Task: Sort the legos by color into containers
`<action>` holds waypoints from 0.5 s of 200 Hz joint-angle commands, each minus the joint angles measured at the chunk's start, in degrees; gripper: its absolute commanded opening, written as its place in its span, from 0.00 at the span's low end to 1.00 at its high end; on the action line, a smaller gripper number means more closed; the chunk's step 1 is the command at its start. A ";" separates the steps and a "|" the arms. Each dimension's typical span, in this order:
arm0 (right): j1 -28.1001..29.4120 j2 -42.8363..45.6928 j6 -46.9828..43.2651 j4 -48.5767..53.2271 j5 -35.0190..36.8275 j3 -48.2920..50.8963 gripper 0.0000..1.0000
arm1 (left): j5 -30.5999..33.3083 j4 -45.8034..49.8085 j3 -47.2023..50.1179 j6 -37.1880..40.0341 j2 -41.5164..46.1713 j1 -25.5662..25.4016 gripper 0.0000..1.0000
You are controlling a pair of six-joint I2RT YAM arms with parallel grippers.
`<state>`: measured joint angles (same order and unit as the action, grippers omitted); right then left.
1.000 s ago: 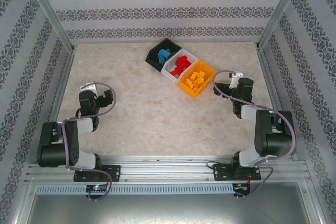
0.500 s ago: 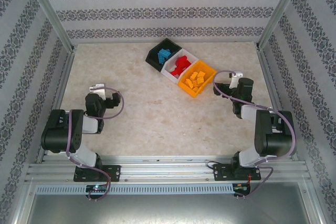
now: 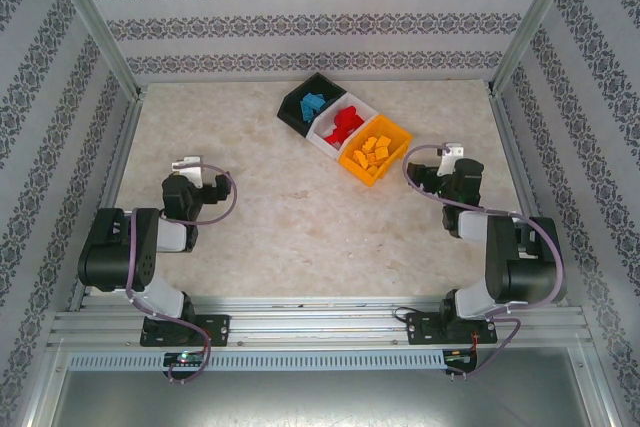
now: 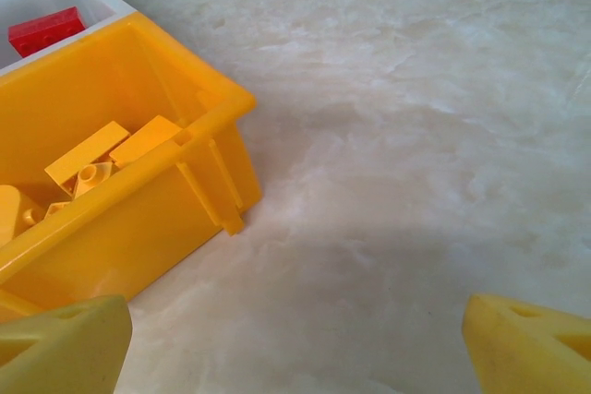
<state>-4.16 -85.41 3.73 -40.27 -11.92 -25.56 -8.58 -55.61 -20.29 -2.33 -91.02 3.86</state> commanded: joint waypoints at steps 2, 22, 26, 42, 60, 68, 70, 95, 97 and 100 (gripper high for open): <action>2.14 0.11 -2.86 -10.77 2.13 3.99 0.93 | -2.93 0.86 -1.33 1.81 0.14 -0.17 1.00; 3.11 -1.04 -3.30 -10.46 3.70 3.59 0.98 | -2.94 0.80 -1.32 1.76 0.14 -0.17 1.00; 3.11 -0.70 -2.75 -8.70 5.47 2.89 0.98 | -2.99 0.85 -1.33 1.80 0.13 -0.17 1.00; 3.02 -1.38 -1.79 -9.80 7.54 2.88 0.98 | -2.93 0.86 -1.32 1.80 0.14 -0.16 1.00; 3.15 -1.17 -1.88 -9.29 7.83 2.75 0.98 | -3.07 0.87 -1.33 1.80 0.14 -0.16 1.00; 3.27 -1.00 -1.98 -9.18 8.10 2.75 0.98 | -3.02 0.89 -1.33 1.80 0.14 -0.17 1.00; 3.28 -0.99 -2.06 -9.36 8.13 2.79 0.98 | -3.04 0.89 -1.33 1.80 0.12 -0.17 1.00; 3.38 -0.95 -1.97 -9.66 8.19 2.97 0.98 | -3.07 0.94 -1.33 1.80 0.10 -0.17 1.00; 3.37 -0.98 -1.97 -9.65 8.29 2.97 0.98 | -3.01 0.92 -1.33 1.80 0.11 -0.17 1.00; 3.37 -1.04 -1.97 -9.72 8.15 2.97 0.98 | -3.02 0.89 -1.33 1.80 0.13 -0.17 1.00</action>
<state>-0.97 -86.63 1.93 -47.51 -5.15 -21.96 -10.52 -55.27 -20.88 -1.65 -91.02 3.86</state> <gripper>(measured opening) 0.981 0.998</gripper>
